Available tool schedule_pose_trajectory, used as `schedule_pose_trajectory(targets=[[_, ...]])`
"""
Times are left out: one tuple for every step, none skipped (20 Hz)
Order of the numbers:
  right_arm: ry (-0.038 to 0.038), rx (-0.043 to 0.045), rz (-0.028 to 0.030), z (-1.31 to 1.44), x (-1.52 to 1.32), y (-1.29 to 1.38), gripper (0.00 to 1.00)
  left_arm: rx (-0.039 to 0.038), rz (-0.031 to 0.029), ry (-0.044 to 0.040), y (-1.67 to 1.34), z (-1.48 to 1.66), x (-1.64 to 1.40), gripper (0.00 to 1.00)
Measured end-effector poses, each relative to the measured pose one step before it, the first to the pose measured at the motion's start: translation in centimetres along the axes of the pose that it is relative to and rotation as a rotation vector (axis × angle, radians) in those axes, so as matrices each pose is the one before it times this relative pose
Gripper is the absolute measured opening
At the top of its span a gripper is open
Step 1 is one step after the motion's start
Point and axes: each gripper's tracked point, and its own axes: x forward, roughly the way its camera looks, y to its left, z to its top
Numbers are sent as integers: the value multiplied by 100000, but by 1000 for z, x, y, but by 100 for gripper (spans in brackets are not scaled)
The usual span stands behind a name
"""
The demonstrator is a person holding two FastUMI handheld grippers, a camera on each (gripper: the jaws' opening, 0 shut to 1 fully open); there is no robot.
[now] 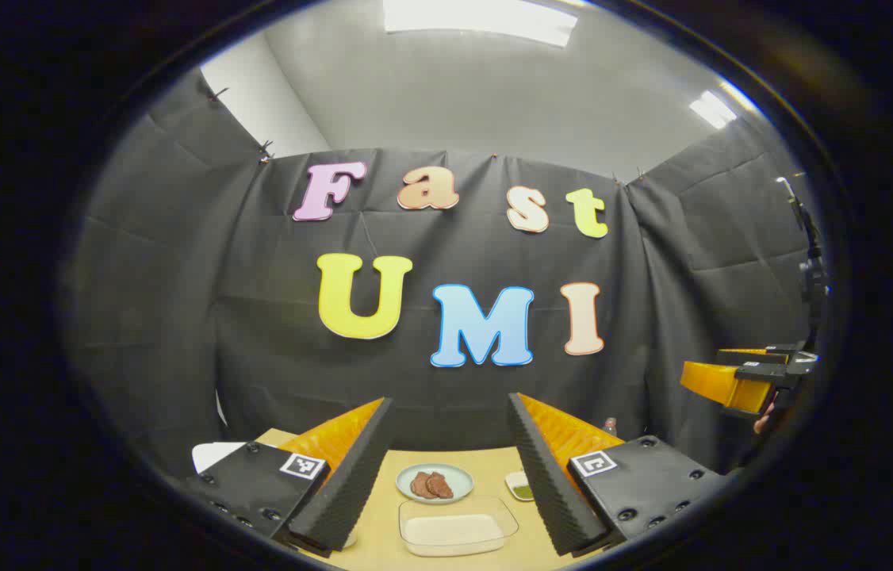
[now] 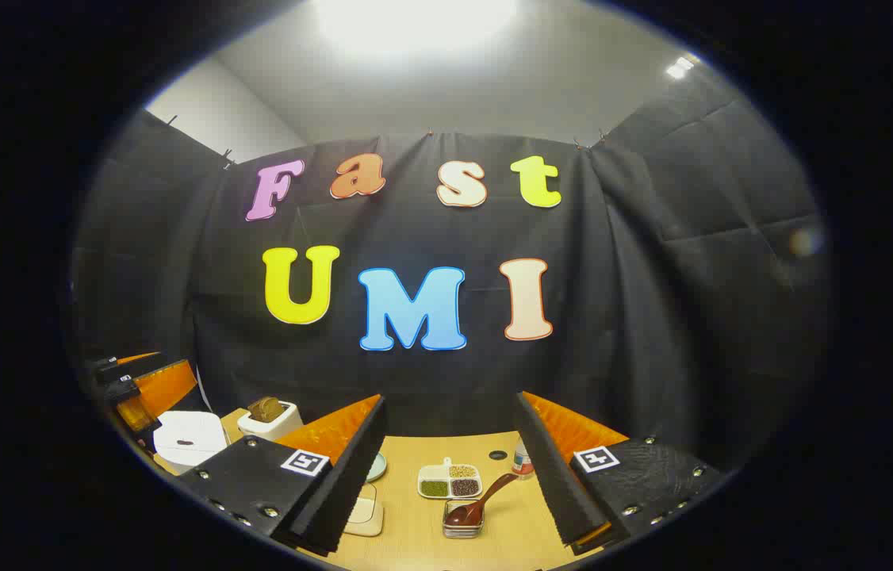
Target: Close the left gripper, press the button to open the rice cooker; take a wooden spoon from the chopstick holder with the right hand, scoop a spoonful of rice and pour it into the rice cooker, then put the wooden spoon back into the chopstick holder.
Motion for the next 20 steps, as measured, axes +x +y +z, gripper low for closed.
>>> schedule_pose_trajectory(targets=[[-430, 1397, 212, 61, 8, 474, 97, -362, -715, 518, -43, 0, -103, 98], [-437, 885, 40, 90, 228, 397, 97, -545, -680, -103, 40, 22, -46, 98], [-166, -41, -150, -160, 143, 286, 97, -338, -659, -250, -80, 190, -98, 96], [52, -246, 377, -179, 61, 255, 97, -1, -410, -532, -34, 77, 19, 95], [-177, 35, 1021, 74, -79, 415, 96, 563, 411, -729, 58, 317, 57, 95], [-597, -13, 1305, 201, -103, 290, 96, 738, 1072, 83, 115, -85, -32, 98], [399, 104, 838, -9, 14, 129, 97, -10, 1412, 389, 150, 21, -128, 98], [1088, 445, 1332, -109, -82, 144, 97, -1205, 411, 880, -104, -67, -137, 98], [169, 789, 553, -193, -232, 68, 96, -594, -418, -163, -248, -15, -73, 97], [-9, 896, -66, 110, -59, -220, 97, 985, 434, -250, 32, 170, 13, 96], [414, 309, -791, -115, -49, -269, 97, 1418, 423, 459, 206, -196, 95, 98], [351, -19, -505, -199, -132, -131, 97, 552, -191, 372, -74, -130, -82, 97], [-192, -35, -379, 25, -118, -141, 97, 406, -312, -117, -222, -35, -115, 97], [-314, -410, 5, 140, -120, -47, 97, 720, 2, 73, -107, 74, -218, 97], [-64, -728, 456, -74, 40, 94, 97, 547, 513, 77, -19, -108, -358, 97], [224, -1078, 311, -166, 107, -49, 97, -210, 618, -361, 82, 40, -96, 96], [275, -855, 527, -20, 96, -8, 97, -830, 730, -330, 170, -121, 80, 97], [203, -311, 540, -116, 100, -6, 97, -642, 803, 71, 192, -43, 35, 96], [-22, 64, 307, 68, 72, 6, 97, -101, 1253, 96, 474, -193, 244, 96], [180, 208, 287, -82, 158, -89, 97, -162, 1036, 587, 551, -223, 183, 97]])
